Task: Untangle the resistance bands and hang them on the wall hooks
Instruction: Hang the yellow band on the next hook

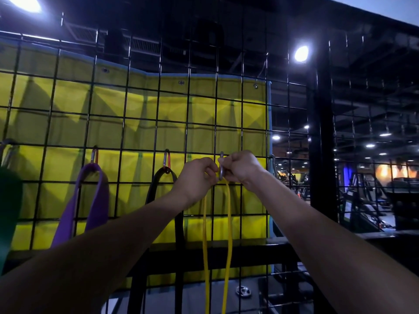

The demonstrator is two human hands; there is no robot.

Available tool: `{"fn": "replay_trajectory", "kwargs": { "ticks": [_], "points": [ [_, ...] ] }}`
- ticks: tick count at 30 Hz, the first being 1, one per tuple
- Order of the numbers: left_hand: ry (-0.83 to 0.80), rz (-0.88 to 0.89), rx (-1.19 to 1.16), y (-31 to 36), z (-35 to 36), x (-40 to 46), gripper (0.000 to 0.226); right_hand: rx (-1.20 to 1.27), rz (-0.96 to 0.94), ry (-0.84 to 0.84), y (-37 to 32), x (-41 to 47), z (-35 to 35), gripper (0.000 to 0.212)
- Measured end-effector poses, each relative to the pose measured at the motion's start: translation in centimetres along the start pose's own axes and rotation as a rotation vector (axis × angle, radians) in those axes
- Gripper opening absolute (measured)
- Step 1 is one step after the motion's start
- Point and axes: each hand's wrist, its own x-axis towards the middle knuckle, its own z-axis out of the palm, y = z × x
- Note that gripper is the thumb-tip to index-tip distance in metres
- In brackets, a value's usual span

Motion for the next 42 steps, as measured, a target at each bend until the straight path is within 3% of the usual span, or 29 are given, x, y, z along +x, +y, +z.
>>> {"fn": "replay_trajectory", "kwargs": {
  "ticks": [5, 13, 22, 27, 29, 42],
  "points": [
    [0.024, -0.028, 0.008, 0.3, 0.2, -0.2, 0.013, -0.155, -0.042, 0.114, 0.3, -0.1, 0.2, 0.018],
    [0.076, -0.157, -0.103, 1.3, 1.3, 0.1, 0.019, -0.103, 0.023, 0.211, 0.6, 0.1, -1.2, 0.015],
    [0.052, -0.174, -0.132, 1.4, 2.7, 0.1, 0.023, -0.295, -0.100, 0.312, 1.5, -0.4, -2.2, 0.007],
    [0.057, -0.142, -0.141, 0.7, 2.9, -0.9, 0.024, -0.331, -0.250, 0.290, 2.9, -2.0, -1.9, 0.014],
    [0.064, -0.149, -0.155, 0.5, 3.1, -1.1, 0.026, -0.339, -0.260, 0.293, 3.4, -2.4, -1.9, 0.022],
    [0.055, -0.207, -0.169, 0.1, 3.4, -2.6, 0.027, -0.305, -0.280, 0.282, 4.8, -3.2, -1.9, 0.020]
  ]
}}
